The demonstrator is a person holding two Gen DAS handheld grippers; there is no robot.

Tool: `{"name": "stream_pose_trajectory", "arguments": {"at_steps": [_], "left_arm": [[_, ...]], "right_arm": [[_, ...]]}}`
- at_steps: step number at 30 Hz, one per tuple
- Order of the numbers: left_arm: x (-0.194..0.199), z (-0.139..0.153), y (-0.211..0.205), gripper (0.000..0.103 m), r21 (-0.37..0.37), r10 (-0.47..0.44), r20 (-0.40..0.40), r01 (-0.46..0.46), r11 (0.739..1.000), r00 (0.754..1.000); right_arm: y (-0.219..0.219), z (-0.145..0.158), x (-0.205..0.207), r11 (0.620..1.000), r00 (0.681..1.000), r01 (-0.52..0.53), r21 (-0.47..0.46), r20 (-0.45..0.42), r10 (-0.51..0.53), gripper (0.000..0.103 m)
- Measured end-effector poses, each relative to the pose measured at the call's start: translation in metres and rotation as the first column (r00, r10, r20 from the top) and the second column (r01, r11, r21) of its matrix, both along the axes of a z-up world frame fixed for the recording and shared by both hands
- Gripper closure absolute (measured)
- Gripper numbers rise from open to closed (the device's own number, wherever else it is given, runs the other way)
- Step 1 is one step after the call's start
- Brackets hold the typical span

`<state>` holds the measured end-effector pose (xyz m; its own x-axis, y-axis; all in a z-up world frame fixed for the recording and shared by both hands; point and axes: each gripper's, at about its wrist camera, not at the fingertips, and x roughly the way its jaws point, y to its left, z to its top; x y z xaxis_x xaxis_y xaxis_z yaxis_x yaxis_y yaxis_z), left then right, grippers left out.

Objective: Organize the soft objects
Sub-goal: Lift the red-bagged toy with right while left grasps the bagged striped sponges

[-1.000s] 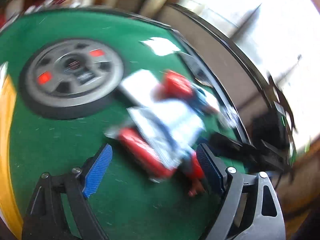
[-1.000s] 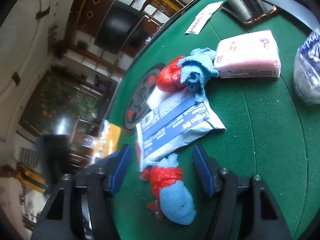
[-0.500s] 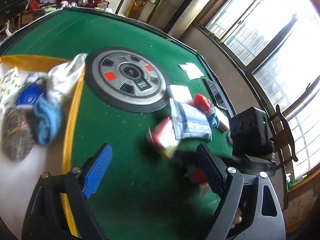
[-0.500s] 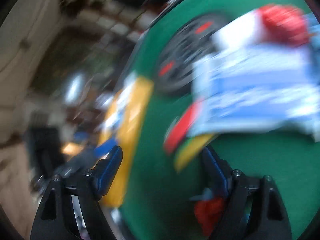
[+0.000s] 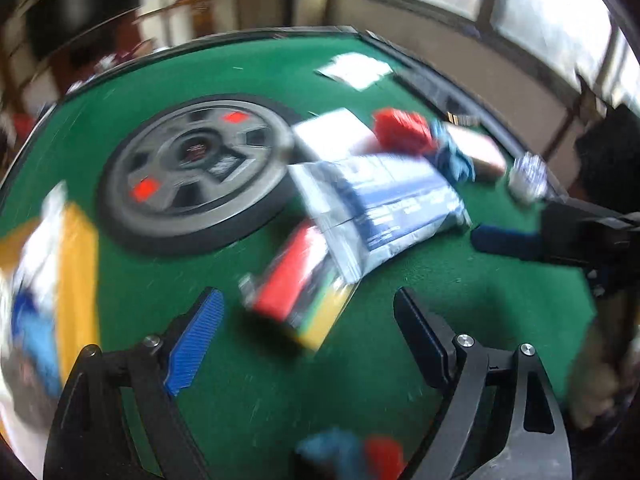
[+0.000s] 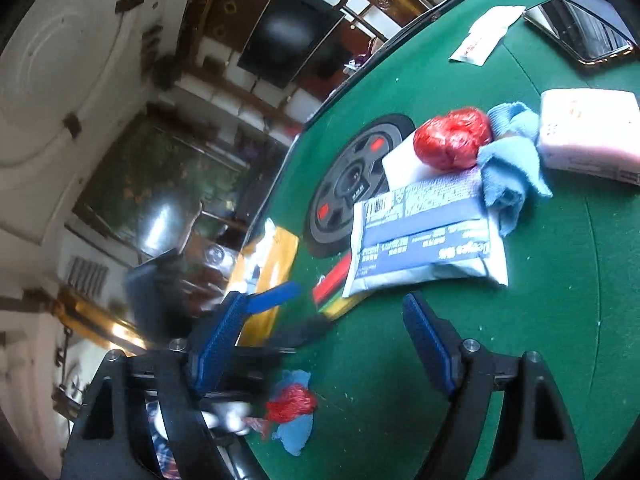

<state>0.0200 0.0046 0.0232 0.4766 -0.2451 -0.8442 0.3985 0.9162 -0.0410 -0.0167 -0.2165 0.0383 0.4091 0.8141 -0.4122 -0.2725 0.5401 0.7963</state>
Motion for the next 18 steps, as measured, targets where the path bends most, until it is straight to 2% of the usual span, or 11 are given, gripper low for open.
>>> {"name": "stream_pose_trajectory", "arguments": {"at_steps": [3,5,6,9,13,18], "left_arm": [[0.014,-0.016,-0.02,0.013,0.09,-0.057,-0.016,0.059,0.994,0.998],[0.02,-0.016,-0.021,0.014,0.088,-0.049,-0.008,0.049,0.995,0.999],[0.022,-0.016,-0.018,0.019,0.075,-0.031,-0.024,0.033,0.997,0.999],[0.014,-0.012,-0.006,0.053,0.071,-0.023,-0.021,0.024,0.997,1.0],[-0.008,-0.01,0.025,0.057,0.071,0.002,-0.056,0.002,0.998,0.998],[-0.051,-0.005,0.047,0.057,0.056,-0.024,-0.083,0.029,0.998,0.996]], "right_arm": [[0.003,0.0,0.002,1.0,1.0,0.002,-0.014,-0.004,-0.002,0.027],[0.009,0.002,0.002,0.999,1.0,0.002,-0.033,0.002,-0.002,0.027],[0.012,0.002,0.003,0.999,1.0,0.001,-0.045,0.003,-0.001,0.027],[0.011,0.0,0.005,0.998,1.0,0.006,-0.066,-0.003,-0.007,0.027],[0.0,-0.004,0.006,0.996,0.999,0.028,-0.079,-0.032,-0.031,0.027],[-0.005,-0.008,0.006,0.994,0.998,0.039,-0.1,-0.049,-0.044,0.027]]}}
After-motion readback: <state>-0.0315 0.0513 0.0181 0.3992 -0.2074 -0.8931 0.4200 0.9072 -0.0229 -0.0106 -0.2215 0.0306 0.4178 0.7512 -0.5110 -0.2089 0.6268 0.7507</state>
